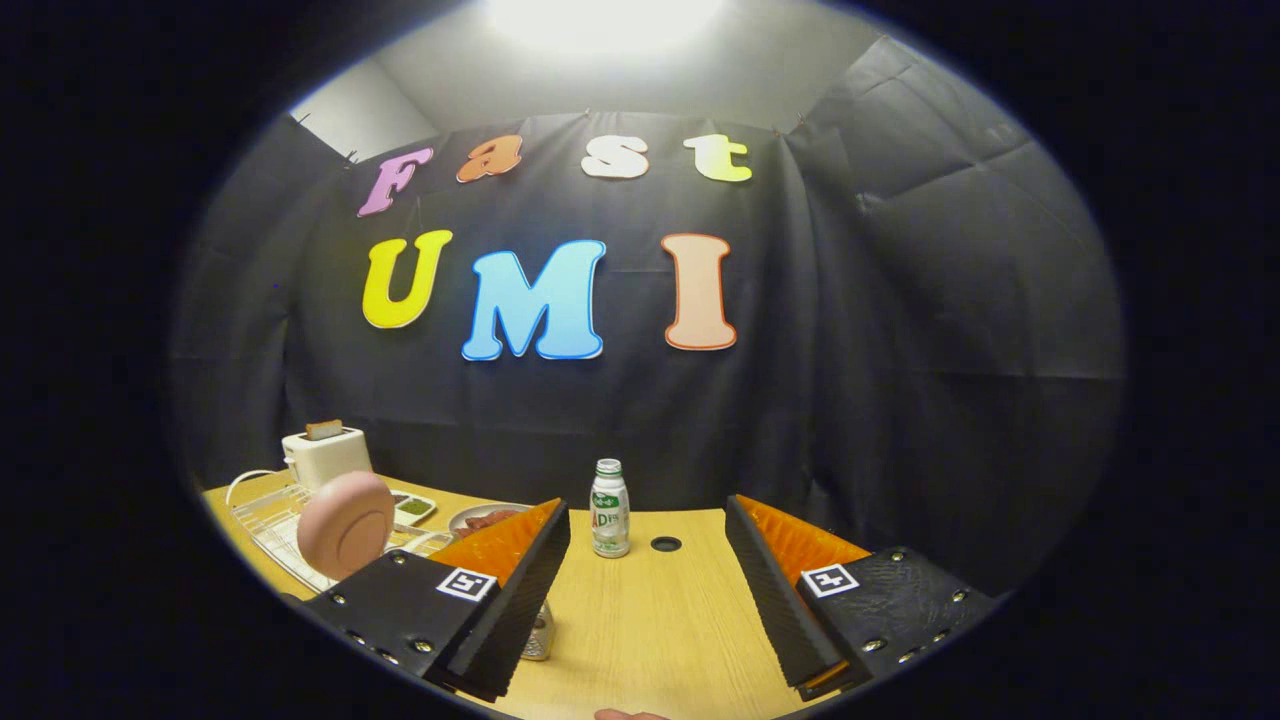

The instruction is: Take the plate from the dish rack, then take the spoon from the basket and place it into the plate.

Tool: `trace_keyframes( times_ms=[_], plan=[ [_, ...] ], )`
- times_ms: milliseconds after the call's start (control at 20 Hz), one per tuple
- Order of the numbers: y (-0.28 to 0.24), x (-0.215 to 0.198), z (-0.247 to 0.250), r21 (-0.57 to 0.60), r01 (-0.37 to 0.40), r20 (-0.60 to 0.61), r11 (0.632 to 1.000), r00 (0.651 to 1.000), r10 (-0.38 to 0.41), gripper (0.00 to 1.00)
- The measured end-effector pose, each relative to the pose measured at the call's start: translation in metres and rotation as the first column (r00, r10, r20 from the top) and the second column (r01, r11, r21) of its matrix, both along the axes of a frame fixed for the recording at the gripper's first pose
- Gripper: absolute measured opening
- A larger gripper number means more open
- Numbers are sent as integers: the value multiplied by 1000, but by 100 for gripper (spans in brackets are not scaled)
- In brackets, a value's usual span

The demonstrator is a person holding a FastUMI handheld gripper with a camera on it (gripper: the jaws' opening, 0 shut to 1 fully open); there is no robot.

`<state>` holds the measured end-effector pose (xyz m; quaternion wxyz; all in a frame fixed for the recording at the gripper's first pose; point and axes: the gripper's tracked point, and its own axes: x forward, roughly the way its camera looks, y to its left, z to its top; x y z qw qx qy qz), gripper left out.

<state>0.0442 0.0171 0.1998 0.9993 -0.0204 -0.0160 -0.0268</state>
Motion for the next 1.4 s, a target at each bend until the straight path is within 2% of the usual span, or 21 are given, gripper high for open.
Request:
trace_keyframes(
  times_ms=[100,200,400,650,900,1150,1400],
  plan=[
    [25,-8,29,21,-30,-7,999,1000,30,95],
    [46,-10,51,42,-27,-23,999,999,28,95],
    [89,-3,78,10,-44,-77,999,996,45,95],
    [141,10,80,52,-74,-187,996,979,82,95],
    [184,21,67,49,-89,-240,995,966,98,95],
    [223,36,35,58,-92,-395,994,912,107,96],
    [260,51,-8,62,-67,-576,996,813,90,96]
  ],
)
